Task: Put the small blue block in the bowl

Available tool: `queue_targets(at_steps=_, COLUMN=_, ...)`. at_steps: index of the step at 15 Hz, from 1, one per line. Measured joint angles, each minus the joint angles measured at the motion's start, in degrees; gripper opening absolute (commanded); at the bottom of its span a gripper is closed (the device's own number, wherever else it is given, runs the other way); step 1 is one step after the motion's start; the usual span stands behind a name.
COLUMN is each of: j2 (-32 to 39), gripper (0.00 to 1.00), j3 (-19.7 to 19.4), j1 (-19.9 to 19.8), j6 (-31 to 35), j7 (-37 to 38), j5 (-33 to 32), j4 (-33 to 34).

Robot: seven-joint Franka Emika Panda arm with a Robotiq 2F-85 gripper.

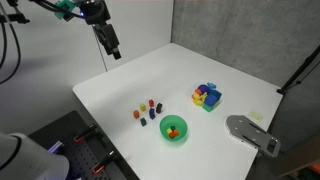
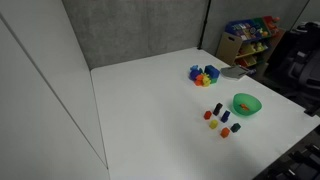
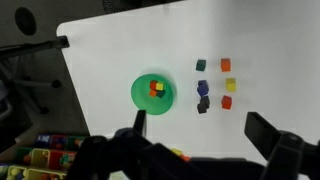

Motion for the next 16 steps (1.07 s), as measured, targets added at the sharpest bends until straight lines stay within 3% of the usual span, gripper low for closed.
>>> queue_targets(at_steps=8, j2=0.4, gripper=1.00, j3=-1.0, j1=0.9, j6=0.8, j7=0.0, j5=0.0, j4=-0.1)
queue_targets(at_steps=16, j2=4.9, gripper=1.00, j3=-5.2, j1=2.0, j6=10.8, j7=-0.5, j5=1.2, j4=-1.3)
